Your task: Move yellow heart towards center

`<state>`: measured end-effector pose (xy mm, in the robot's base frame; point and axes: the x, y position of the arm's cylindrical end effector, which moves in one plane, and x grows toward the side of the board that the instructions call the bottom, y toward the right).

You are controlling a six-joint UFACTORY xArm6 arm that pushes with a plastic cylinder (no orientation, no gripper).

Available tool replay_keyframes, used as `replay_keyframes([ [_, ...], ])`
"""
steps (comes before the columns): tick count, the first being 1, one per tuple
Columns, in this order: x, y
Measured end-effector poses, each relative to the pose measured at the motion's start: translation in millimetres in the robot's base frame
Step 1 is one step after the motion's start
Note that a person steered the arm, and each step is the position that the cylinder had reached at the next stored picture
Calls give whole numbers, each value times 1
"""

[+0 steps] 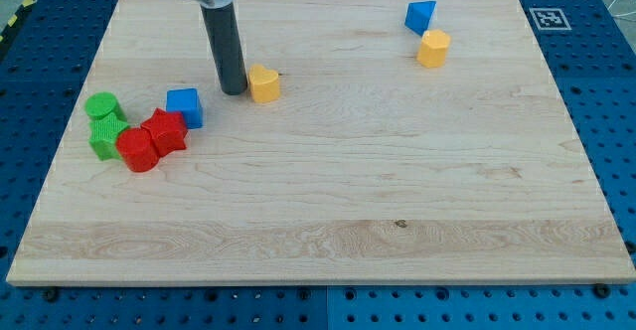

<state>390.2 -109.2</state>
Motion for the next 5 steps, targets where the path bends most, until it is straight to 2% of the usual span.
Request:
replay_keyframes([
  [2,1,50],
  [5,-34,84],
])
